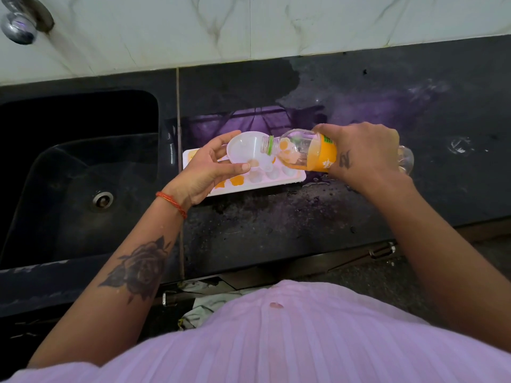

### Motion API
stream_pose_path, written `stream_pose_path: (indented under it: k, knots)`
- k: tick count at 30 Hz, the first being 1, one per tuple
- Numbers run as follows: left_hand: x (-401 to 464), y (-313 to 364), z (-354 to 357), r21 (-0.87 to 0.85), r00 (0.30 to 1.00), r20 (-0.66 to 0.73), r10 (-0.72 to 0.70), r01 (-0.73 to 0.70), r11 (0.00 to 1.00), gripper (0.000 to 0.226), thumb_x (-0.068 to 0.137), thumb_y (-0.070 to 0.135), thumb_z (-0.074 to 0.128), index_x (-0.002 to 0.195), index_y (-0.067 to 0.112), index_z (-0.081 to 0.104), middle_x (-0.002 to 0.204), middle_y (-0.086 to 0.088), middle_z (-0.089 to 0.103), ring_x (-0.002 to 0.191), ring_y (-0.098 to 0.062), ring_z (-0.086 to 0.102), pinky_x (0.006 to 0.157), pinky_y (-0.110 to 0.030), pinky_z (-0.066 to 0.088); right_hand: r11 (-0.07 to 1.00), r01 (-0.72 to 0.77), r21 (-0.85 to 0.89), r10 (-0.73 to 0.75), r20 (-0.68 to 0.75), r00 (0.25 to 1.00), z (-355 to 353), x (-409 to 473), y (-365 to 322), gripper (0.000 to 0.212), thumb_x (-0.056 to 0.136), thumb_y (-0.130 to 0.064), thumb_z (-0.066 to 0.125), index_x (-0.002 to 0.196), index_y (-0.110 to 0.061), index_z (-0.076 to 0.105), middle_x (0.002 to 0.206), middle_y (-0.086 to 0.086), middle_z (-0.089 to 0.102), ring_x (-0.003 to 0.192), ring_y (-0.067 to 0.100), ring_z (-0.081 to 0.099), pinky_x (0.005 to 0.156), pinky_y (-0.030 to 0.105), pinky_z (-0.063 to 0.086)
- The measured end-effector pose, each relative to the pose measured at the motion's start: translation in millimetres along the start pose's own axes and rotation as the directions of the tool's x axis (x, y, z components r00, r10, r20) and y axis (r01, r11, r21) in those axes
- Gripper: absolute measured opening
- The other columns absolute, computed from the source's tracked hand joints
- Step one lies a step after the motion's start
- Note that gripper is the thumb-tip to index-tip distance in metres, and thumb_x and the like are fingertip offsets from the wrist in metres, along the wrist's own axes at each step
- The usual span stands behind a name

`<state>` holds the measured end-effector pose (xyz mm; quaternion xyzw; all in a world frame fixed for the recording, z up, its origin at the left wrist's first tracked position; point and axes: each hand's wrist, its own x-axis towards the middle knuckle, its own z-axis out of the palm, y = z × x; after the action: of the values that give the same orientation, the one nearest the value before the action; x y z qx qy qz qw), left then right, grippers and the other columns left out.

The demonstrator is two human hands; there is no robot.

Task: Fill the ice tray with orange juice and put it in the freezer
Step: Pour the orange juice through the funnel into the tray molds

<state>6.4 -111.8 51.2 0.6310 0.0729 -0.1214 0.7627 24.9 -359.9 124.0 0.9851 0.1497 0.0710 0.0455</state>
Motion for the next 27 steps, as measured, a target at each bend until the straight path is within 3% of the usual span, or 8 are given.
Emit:
stream_pose_path:
  k: [7,12,20,27]
  knots:
    - [0.3,0.0,4.0,0.027,1.000,0.005,-0.012,0.012,1.000,0.075,0.064,-0.003,0.073,0.132,0.018,0.050,0.130,-0.009,0.056,0.111,-0.024,0.061,0.084,-0.029,0.057,1.000,0.005,-0.015,-0.005,-0.021,1.000,-1.5,0.8,0.3,0.051,0.085,-0.030,0.065,0.132,-0.038,0.047,0.104,0.008,0.066,0.097,0.036,0.061,0.068,0.034,0.031]
    - [0.7,1.2,4.5,0.027,1.000,0.001,-0.017,0.017,1.000,0.068,0.072,-0.011,0.068,0.130,0.019,0.050,0.129,-0.009,0.056,0.104,-0.020,0.064,0.081,-0.028,0.058,0.999,0.016,-0.037,-0.017,-0.024,1.000,-5.1,1.5,-2.0,0.052,0.086,-0.028,0.065,0.133,-0.037,0.045,0.105,0.008,0.066,0.098,0.034,0.060,0.069,0.034,0.029]
    - [-0.2,2.4,3.7,0.030,1.000,0.000,-0.010,0.010,0.999,0.069,0.072,-0.010,0.068,0.133,0.017,0.049,0.130,-0.010,0.055,0.110,-0.026,0.062,0.085,-0.031,0.057,1.000,0.005,0.000,-0.005,-0.023,1.000,-1.9,3.3,-0.5,0.050,0.085,-0.034,0.066,0.131,-0.039,0.047,0.101,0.008,0.066,0.095,0.034,0.060,0.068,0.033,0.030]
    - [0.0,5.2,2.7,0.034,1.000,0.008,-0.019,0.019,0.999,0.074,0.067,-0.002,0.073,0.134,0.017,0.048,0.134,-0.008,0.054,0.118,-0.025,0.058,0.088,-0.034,0.056,0.991,-0.059,0.123,0.051,0.066,0.997,-0.7,-0.6,2.9,0.059,0.080,-0.041,0.069,0.134,-0.044,0.044,0.102,0.004,0.067,0.098,0.031,0.060,0.073,0.033,0.037]
